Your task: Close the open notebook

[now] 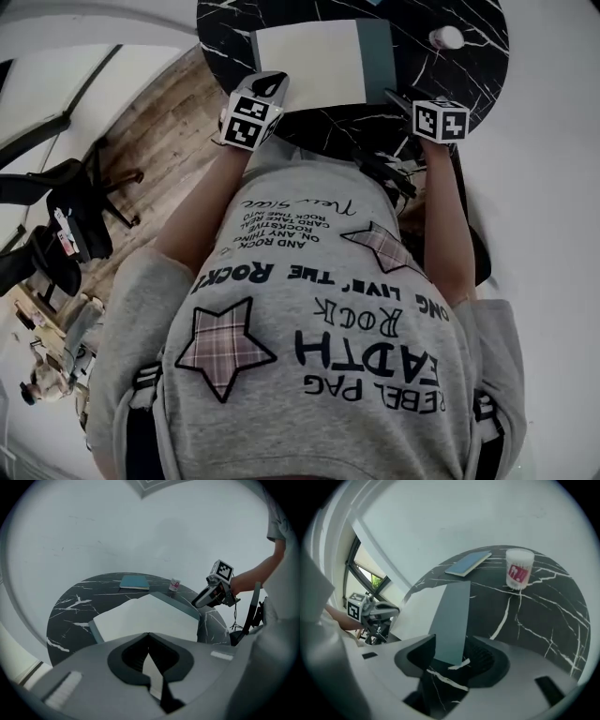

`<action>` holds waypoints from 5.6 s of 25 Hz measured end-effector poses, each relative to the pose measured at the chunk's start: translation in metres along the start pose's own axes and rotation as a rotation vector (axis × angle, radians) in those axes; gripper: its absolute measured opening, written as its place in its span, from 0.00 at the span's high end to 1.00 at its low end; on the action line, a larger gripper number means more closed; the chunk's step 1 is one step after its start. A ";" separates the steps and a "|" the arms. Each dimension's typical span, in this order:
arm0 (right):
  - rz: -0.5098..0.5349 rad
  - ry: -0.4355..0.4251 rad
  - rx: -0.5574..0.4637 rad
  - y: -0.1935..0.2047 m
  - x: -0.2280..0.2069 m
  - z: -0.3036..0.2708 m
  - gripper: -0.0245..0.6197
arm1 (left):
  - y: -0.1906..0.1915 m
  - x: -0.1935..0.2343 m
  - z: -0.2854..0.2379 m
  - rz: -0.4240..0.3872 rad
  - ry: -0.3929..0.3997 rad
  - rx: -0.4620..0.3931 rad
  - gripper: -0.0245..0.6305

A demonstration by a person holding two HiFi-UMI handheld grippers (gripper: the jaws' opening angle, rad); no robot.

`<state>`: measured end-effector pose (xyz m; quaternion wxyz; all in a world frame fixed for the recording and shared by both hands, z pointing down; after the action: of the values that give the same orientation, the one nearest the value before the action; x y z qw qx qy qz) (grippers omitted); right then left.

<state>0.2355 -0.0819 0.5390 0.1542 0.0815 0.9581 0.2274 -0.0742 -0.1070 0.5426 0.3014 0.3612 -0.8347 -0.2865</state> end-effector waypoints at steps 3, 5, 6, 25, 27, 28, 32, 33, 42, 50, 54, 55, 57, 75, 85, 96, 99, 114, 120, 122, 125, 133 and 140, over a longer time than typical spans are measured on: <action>0.015 0.033 0.023 0.008 0.003 0.001 0.67 | -0.007 -0.007 -0.009 -0.024 0.027 0.010 0.95; 0.014 0.047 0.038 0.014 0.004 0.001 0.66 | -0.009 -0.011 -0.015 -0.040 0.044 0.016 0.95; 0.011 0.056 0.048 0.017 0.003 0.002 0.66 | -0.009 -0.013 -0.018 -0.049 0.051 0.021 0.95; 0.446 0.015 0.105 0.023 0.050 -0.007 0.62 | 0.002 -0.018 -0.036 -0.041 0.091 0.085 0.95; 0.417 -0.010 0.118 0.024 0.052 -0.006 0.62 | 0.003 -0.017 -0.036 -0.041 0.088 0.089 0.95; 0.430 -0.018 0.128 0.025 0.054 -0.006 0.61 | 0.003 -0.017 -0.036 -0.041 0.088 0.089 0.95; 0.383 -0.100 0.179 0.033 0.062 -0.005 0.62 | 0.001 -0.018 -0.036 -0.046 0.092 0.073 0.95; 0.306 -0.138 0.185 0.035 0.062 -0.005 0.62 | 0.001 -0.018 -0.037 -0.046 0.091 0.072 0.95; -0.044 -0.166 0.202 0.042 0.046 -0.009 0.62 | 0.002 -0.017 -0.036 -0.048 0.090 0.076 0.95; -0.245 -0.182 0.040 0.037 0.036 -0.008 0.62 | 0.002 -0.016 -0.036 -0.051 0.090 0.068 0.95; -0.213 -0.202 -0.072 0.022 0.037 -0.002 0.62 | 0.002 -0.016 -0.036 -0.053 0.093 0.067 0.95; -0.202 -0.207 -0.092 0.020 0.038 0.000 0.62 | 0.002 -0.016 -0.035 -0.052 0.091 0.069 0.95; -0.177 -0.223 -0.137 0.014 0.040 0.004 0.62 | 0.004 -0.016 -0.035 -0.049 0.087 0.076 0.95; 0.268 -0.505 -0.219 -0.022 0.103 0.036 0.62 | 0.002 -0.014 -0.034 -0.049 0.083 0.034 0.95; -0.285 -0.365 -0.001 0.013 0.047 -0.019 0.62 | 0.004 -0.013 -0.034 -0.041 0.085 0.022 0.95; -0.570 -0.353 0.001 0.010 0.041 -0.035 0.62 | 0.005 -0.015 -0.034 -0.054 0.083 0.025 0.95; -0.633 -0.373 -0.047 0.007 0.038 -0.037 0.62 | 0.005 -0.014 -0.034 -0.063 0.084 0.019 0.95; -0.243 -0.469 -0.265 -0.023 0.064 -0.005 0.62 | -0.002 -0.010 -0.031 -0.064 0.090 -0.009 0.95; 0.000 -0.508 -0.257 -0.031 0.085 0.011 0.62 | 0.006 0.000 -0.005 -0.007 0.036 -0.004 0.95; 0.090 -0.537 -0.240 -0.032 0.094 0.016 0.62 | 0.010 0.007 0.009 0.023 -0.003 -0.017 0.95; 0.226 -0.590 -0.188 -0.030 0.109 0.019 0.62 | 0.017 0.021 0.030 0.069 -0.067 -0.041 0.95; 0.473 -0.458 -0.042 -0.021 0.106 0.017 0.62 | 0.036 0.038 0.037 0.172 -0.057 0.006 0.95; 0.456 -0.425 -0.241 -0.042 0.100 0.036 0.62 | 0.037 0.036 0.034 0.159 -0.063 0.010 0.95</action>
<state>0.1498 -0.0818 0.4633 0.3043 0.3208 0.8277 0.3456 -0.1344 -0.1047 0.5568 0.2949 0.2859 -0.8713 -0.2687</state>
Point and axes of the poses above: the fingertips, and each gripper's own axes: z backward along the fingers, x to its left, y out of its underside, the point moved 8 cm from there along z, backward along the fingers, and after that the axes turned 10 degrees about y, right-handed, at the moved point
